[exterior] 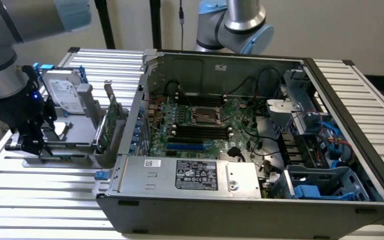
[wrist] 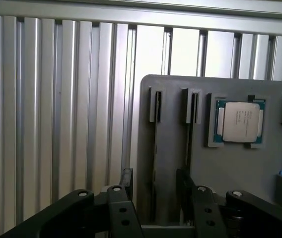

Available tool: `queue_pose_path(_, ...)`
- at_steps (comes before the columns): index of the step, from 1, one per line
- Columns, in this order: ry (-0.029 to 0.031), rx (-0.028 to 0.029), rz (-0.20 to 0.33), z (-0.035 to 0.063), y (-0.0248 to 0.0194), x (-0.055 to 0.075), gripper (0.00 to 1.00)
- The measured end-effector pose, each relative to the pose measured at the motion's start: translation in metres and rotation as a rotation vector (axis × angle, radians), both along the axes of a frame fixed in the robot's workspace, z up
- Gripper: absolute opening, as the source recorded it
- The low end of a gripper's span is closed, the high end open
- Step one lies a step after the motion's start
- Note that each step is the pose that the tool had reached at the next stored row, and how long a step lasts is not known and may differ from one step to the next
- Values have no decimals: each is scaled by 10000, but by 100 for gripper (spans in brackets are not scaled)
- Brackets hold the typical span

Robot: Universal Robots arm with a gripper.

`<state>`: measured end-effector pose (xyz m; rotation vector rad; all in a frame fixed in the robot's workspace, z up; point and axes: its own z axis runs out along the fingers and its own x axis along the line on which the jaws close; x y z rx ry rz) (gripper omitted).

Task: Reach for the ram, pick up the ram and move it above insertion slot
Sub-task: 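Pick up the ram and move it above insertion slot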

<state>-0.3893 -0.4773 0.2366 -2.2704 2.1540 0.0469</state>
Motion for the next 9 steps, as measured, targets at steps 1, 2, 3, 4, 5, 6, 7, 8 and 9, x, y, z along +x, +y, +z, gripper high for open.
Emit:
queue_pose_path(1,0,0,1,-16,-2,2,48)
queue_pose_path(2,-1,0,0,-35,-3,3,48)
queue_pose_path(3,1,-1,-1,-52,-4,4,48)
queue_pose_path(4,-1,1,0,-71,-6,6,48)
queue_pose_path(5,0,0,0,-88,-7,7,48)
queue_pose_path(6,-1,1,-1,-107,-8,8,48)
queue_pose_path(7,0,0,-1,-125,-9,9,48)
queue_pose_path(8,0,0,1,-143,-10,10,48)
queue_pose_path(9,-1,1,3,-161,-10,11,48)
